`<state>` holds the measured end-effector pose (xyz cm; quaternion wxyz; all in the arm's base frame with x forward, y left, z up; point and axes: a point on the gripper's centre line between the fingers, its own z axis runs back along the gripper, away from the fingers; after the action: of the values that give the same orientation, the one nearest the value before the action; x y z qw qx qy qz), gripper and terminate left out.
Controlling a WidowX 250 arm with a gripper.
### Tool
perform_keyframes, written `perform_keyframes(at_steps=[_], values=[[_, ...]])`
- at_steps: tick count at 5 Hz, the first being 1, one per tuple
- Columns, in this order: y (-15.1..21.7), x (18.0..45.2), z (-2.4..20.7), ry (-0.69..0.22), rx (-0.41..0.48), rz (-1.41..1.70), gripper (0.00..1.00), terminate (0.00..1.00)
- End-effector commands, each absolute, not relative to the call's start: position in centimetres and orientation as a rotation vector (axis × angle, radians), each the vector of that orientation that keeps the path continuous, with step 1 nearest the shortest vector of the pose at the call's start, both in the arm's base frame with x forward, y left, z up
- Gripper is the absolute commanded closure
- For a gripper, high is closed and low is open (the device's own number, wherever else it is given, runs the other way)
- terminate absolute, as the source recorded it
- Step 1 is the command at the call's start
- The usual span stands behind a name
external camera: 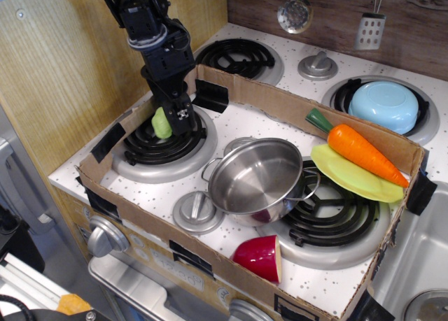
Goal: Take broccoli out of pan
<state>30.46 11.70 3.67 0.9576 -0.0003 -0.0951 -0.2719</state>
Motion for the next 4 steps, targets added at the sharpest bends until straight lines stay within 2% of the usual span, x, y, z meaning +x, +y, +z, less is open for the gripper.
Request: perform_keyframes(at_steps=[1,2,3,4], values=[[11.7,31.3,6.6,-0.195,0.082,-0.553,0.0,0.0],[11.1,32.0,9.0,-0.15,0.123,-0.569,0.0,0.0],[10.1,32.8,12.6,-0.101,0.157,-0.545,0.0,0.0],[8.3,33.5,14.5,-0.08,0.061,-0.512,0.0,0.0]])
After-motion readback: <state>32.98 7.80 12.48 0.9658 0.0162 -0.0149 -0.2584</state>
